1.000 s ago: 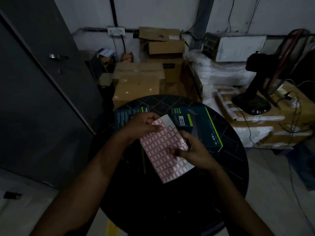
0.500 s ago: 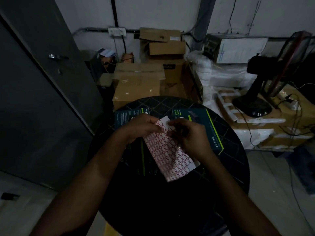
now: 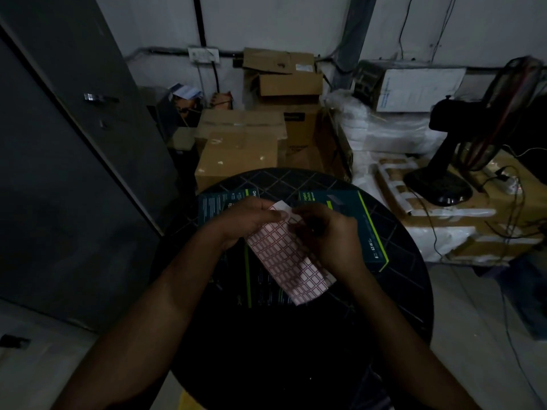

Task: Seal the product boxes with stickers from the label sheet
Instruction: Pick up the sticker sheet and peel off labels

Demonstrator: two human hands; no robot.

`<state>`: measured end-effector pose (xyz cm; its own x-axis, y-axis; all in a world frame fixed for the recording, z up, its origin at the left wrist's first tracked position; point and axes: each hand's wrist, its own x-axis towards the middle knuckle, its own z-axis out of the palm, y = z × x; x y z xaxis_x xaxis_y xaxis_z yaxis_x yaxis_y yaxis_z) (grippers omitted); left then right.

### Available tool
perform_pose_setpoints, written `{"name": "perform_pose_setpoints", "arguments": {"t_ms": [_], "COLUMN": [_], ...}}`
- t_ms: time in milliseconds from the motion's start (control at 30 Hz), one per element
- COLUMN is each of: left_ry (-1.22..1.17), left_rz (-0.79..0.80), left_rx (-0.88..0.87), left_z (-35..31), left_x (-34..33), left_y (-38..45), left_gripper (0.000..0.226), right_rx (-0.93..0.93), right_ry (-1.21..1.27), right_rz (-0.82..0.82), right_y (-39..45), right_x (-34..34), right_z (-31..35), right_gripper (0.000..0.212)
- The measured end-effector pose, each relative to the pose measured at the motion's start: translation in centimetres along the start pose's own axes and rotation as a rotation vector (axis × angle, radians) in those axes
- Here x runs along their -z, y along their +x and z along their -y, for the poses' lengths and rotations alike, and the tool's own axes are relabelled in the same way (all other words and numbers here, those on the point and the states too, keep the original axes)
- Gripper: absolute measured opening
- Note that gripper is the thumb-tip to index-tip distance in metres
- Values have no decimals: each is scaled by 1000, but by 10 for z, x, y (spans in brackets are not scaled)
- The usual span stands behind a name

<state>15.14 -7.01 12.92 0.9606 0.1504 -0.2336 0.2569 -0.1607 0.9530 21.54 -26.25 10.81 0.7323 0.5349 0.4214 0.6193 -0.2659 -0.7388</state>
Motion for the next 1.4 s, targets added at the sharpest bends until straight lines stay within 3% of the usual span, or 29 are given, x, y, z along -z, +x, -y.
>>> {"name": "perform_pose_setpoints", "arguments": {"t_ms": [567,933,1133,1300,1400], "left_ry": [107,21,80,93,56], "left_rz": [-10,-7,-33,-31,-24], "left_rx": [-42,-38,-38,-52,-49], "left_z": [7,2,5,5,5], "left_x": [0,-2,-5,-6,-6], "left_y": [8,2,2,1,0], "left_gripper": [14,17,15,12,11], "right_rx": [-27,-39,69,146,210], "right_ry": [-213,-65,-195,-322,-385], "right_rz": [58,84,-7,23,5], "right_y": [7,3,-1,-1,-1], "right_x": [-9,-3,-9,-12,-13], "right_z": [4,-1,3,3,5], "right_gripper": [12,27,42,25,29]}}
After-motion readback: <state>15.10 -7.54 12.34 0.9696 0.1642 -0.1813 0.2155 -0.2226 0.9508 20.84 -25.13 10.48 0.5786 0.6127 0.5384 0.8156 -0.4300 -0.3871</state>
